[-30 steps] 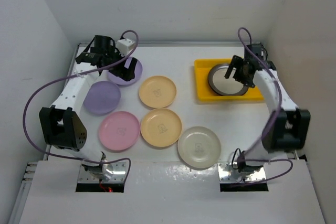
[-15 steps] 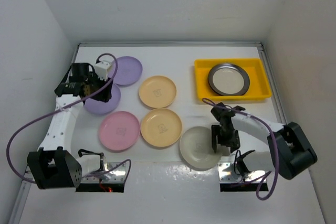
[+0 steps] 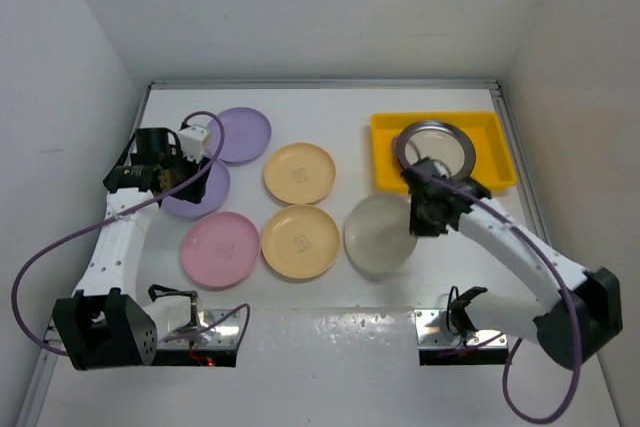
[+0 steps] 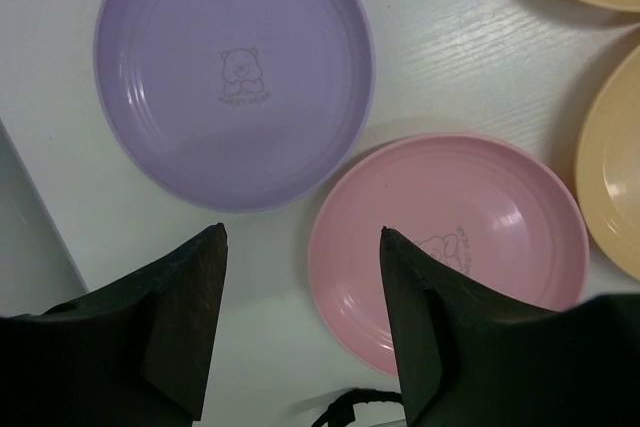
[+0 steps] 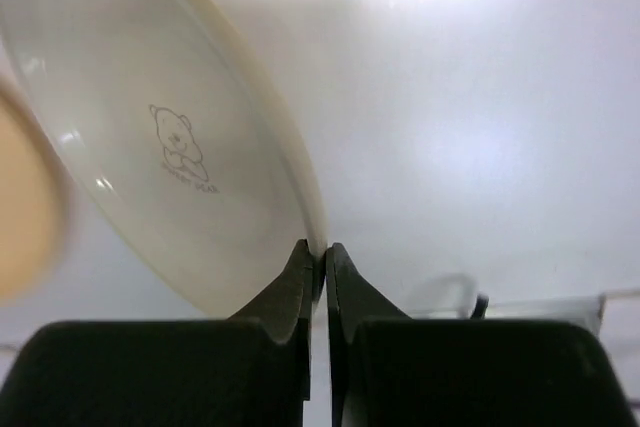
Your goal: Place the plates into the plastic bin on the countertop
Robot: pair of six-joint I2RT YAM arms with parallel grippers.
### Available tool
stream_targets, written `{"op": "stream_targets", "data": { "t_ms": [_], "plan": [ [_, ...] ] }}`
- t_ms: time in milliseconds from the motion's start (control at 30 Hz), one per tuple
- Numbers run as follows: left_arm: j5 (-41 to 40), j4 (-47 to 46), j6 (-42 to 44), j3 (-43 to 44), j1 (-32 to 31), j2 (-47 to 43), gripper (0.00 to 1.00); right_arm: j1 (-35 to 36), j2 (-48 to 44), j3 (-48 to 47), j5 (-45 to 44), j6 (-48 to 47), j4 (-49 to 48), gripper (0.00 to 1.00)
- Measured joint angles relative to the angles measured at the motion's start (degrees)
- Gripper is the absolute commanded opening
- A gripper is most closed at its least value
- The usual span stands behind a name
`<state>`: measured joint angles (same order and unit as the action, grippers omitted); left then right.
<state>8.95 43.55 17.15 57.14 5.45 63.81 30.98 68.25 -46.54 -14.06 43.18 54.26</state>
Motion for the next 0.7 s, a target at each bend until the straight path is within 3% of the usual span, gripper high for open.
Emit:
{"op": "stream_targets", "data": {
  "t_ms": [133, 233, 400, 567, 633, 700],
  "plan": [
    [0.0, -0.6, 0.8, 1.4, 0.3, 2.0, 0.67, -11.1, -3.7, -13.8, -4.0, -1.7, -2.7, 0.0],
    [0.3, -1.4, 1.0, 2.3, 0.3, 3.7, 0.67, -20.9, 1.9, -22.4, -6.0, -2.6, -6.9, 0.0],
    [0.5, -2.5, 1.4, 3.6, 0.3, 5.8, 0.67, -33.5, 24.6, -35.1, -4.5, -4.0, -10.7, 0.0],
    [0.4, -3.2, 1.7, 4.1, 0.3, 6.7, 0.68, -39.6, 39.6, -38.1, -1.8, -4.9, -11.4, 0.0],
    [0.4, -3.3, 1.7, 4.1, 0.3, 7.4, 0.68, -41.5, 41.9, -38.1, 1.1, -5.4, -11.7, 0.05],
    [0.2, -3.3, 1.7, 4.1, 0.3, 8.2, 0.68, -42.8, 42.6, -38.2, 3.8, -6.3, -12.3, 0.25]
  ]
}}
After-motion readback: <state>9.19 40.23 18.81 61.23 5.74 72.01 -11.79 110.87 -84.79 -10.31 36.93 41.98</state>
